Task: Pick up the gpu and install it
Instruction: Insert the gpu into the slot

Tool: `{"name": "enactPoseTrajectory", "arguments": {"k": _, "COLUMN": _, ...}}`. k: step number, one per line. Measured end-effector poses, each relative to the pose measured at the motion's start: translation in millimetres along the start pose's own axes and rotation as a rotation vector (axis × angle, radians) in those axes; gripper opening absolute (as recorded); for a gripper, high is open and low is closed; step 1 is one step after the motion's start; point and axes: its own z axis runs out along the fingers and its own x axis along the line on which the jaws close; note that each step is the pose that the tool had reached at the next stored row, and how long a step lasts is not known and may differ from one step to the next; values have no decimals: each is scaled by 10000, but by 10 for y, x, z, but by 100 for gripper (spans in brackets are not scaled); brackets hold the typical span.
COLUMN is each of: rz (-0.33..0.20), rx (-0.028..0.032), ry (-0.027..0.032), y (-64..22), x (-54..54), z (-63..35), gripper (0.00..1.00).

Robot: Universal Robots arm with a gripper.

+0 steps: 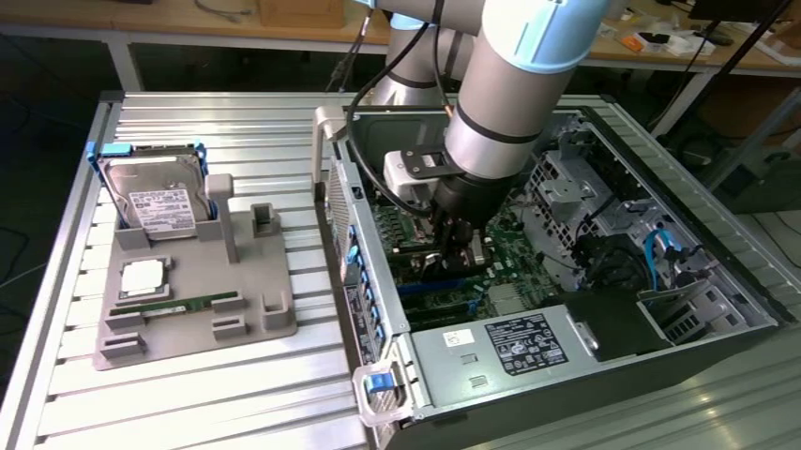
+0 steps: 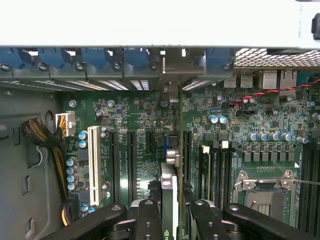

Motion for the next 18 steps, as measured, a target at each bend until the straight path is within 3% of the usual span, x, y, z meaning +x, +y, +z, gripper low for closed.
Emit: {"name": "enactPoseTrajectory", "arguments": {"k": 18, "rz": -1, "rx": 0, "ry": 1, "y": 1, "x": 2, "z": 48, "gripper": 27}}
